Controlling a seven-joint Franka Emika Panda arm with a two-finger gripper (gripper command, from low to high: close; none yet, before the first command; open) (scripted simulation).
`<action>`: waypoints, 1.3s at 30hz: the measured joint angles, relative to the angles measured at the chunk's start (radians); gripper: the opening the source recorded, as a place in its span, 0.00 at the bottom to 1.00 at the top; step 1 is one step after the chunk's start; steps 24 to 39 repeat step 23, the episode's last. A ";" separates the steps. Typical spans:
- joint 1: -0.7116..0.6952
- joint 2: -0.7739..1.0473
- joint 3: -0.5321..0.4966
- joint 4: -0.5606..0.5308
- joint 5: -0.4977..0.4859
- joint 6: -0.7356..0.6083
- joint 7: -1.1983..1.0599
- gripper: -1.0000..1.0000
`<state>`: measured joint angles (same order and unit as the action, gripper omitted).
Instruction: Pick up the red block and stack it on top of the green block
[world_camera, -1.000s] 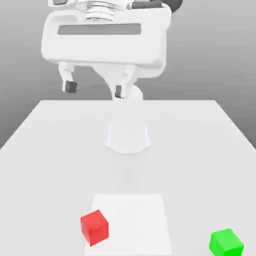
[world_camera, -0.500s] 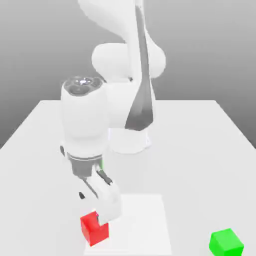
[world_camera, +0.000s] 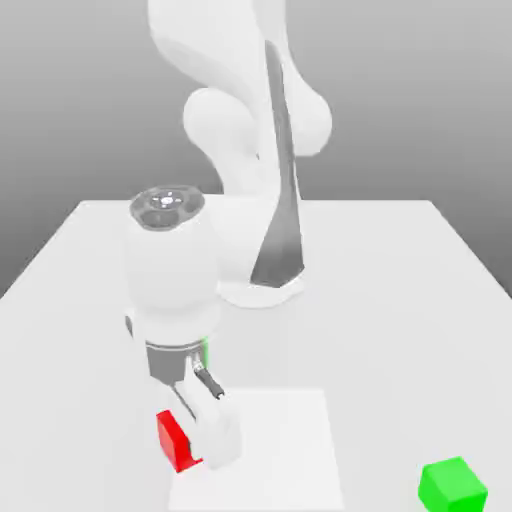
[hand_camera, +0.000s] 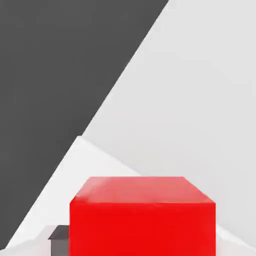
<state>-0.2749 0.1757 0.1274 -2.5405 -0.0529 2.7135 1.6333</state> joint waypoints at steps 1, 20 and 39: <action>0.028 0.006 0.026 0.024 -0.010 -0.022 -0.004 0.00; 0.358 0.231 0.196 0.276 -0.210 -0.075 0.028 1.00; 0.336 0.142 0.231 0.271 -0.148 -0.153 -0.017 1.00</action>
